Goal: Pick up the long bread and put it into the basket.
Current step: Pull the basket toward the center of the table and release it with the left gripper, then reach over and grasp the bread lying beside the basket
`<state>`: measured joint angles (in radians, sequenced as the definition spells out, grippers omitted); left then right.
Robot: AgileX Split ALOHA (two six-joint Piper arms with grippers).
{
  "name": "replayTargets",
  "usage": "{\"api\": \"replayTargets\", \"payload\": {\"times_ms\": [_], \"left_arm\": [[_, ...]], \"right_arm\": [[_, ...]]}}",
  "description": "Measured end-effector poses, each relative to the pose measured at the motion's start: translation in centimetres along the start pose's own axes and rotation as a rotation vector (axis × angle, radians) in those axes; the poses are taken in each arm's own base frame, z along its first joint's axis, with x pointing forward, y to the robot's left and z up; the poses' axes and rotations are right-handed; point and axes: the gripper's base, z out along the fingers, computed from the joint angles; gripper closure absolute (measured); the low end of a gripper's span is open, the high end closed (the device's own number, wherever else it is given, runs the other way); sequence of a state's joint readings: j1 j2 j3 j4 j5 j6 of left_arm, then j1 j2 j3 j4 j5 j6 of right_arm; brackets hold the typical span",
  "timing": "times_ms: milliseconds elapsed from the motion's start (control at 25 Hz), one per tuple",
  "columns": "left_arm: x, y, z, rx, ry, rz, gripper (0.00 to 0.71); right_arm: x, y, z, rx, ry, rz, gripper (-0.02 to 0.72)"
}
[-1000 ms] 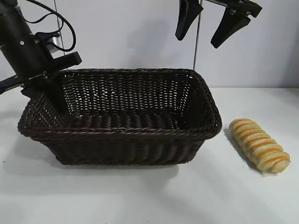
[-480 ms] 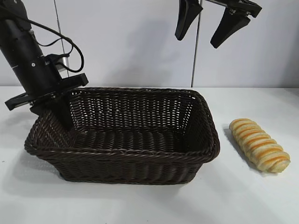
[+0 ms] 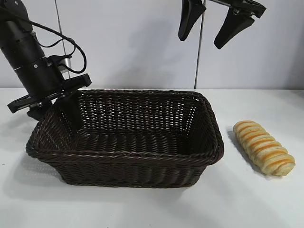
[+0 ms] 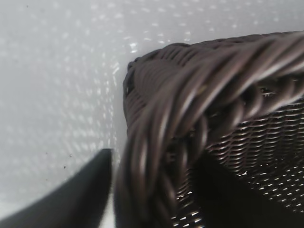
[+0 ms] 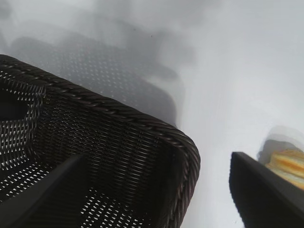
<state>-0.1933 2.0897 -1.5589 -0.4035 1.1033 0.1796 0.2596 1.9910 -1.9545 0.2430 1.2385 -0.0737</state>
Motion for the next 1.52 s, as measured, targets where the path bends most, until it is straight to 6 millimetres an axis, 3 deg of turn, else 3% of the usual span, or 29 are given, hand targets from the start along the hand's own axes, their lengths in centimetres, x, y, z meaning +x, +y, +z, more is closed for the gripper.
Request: {"api": "replayTargets", "payload": {"times_ms": [440, 600, 720, 1000, 1520], "left_arm": [[2.5, -3.4, -9.3, 0.003, -0.175, 0.029, 0.169], [3.1, -4.6, -11.2, 0.065, -0.226, 0.014, 0.169], [3.1, -5.2, -11.1, 0.137, -0.252, -0.023, 0.169], [3.4, -4.6, -8.3, 0.229, -0.287, -0.152, 0.169], [3.3, -4.6, -8.2, 0.237, -0.298, -0.162, 0.169]], "right_arm": [[0.0, 0.0, 0.0, -0.001, 0.001, 0.0, 0.113], [0.0, 0.0, 0.0, -0.001, 0.001, 0.0, 0.113], [0.0, 0.0, 0.0, -0.001, 0.001, 0.0, 0.113], [0.0, 0.0, 0.0, -0.001, 0.001, 0.0, 0.113], [0.0, 0.0, 0.0, -0.001, 0.001, -0.001, 0.113]]}}
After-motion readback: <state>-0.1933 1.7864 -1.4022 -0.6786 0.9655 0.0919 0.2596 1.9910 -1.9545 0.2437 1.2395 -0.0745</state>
